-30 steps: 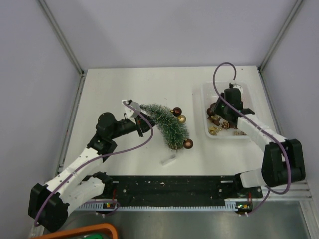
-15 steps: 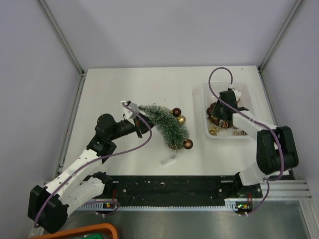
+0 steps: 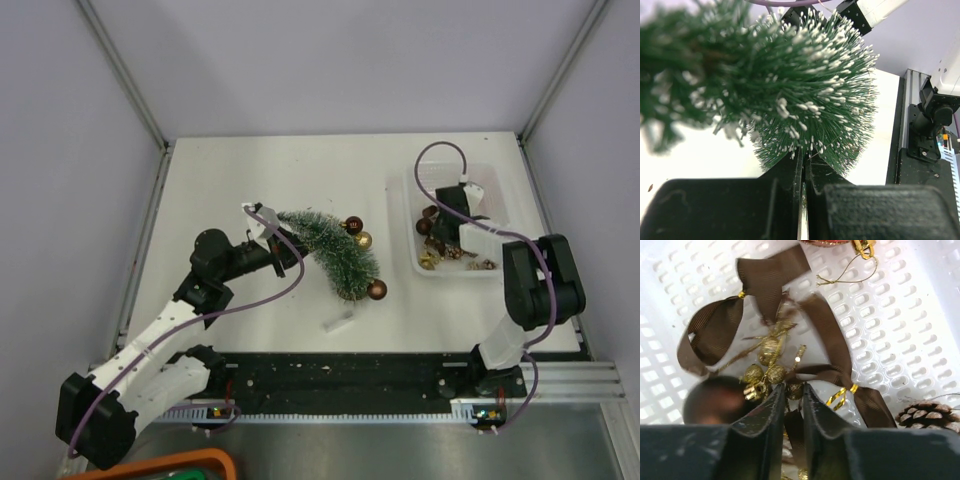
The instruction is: Decorate the small christmas tree
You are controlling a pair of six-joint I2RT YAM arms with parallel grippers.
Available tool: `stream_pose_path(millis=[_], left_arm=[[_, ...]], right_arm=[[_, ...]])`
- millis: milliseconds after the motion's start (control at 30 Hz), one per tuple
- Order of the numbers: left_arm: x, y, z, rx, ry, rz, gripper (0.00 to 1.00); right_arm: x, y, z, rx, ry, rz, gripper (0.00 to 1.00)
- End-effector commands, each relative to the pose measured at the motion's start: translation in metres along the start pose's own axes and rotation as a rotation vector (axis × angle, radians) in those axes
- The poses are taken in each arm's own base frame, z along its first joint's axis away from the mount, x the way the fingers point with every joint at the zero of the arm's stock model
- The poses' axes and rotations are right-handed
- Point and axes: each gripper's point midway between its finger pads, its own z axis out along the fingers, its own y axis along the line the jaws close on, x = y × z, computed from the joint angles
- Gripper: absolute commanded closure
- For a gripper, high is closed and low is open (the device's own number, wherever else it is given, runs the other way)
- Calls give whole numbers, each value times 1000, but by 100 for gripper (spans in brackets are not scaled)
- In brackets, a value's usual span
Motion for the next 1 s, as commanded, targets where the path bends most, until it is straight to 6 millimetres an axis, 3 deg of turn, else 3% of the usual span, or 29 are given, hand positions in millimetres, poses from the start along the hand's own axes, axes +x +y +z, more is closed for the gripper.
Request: stream_pose_path(millis=[0, 67, 133, 367, 633, 800, 967], left_arm=[[0, -3, -2, 11, -5, -6, 100], [-1, -3, -2, 10, -7, -4, 100], [-1, -3, -2, 10, -7, -6, 100], [-2, -4, -3, 12, -12, 2, 100], [-3, -5, -3, 14, -13, 3, 100], [-3, -5, -4, 13, -15, 2, 100], [-4, -6, -4, 14, -16, 3, 100]], right_arm=[[-50, 9, -26, -52, -154, 81, 91], [-70, 13, -49, -95, -206, 104, 99], [-89, 17, -76, -143, -248, 116, 100], [-123, 19, -160, -289, -334, 133, 100], [-164, 54, -263, -594, -389, 85, 100], [-178, 88, -349, -933, -428, 28, 100], [-172, 111, -418, -1208, -404, -7, 100]])
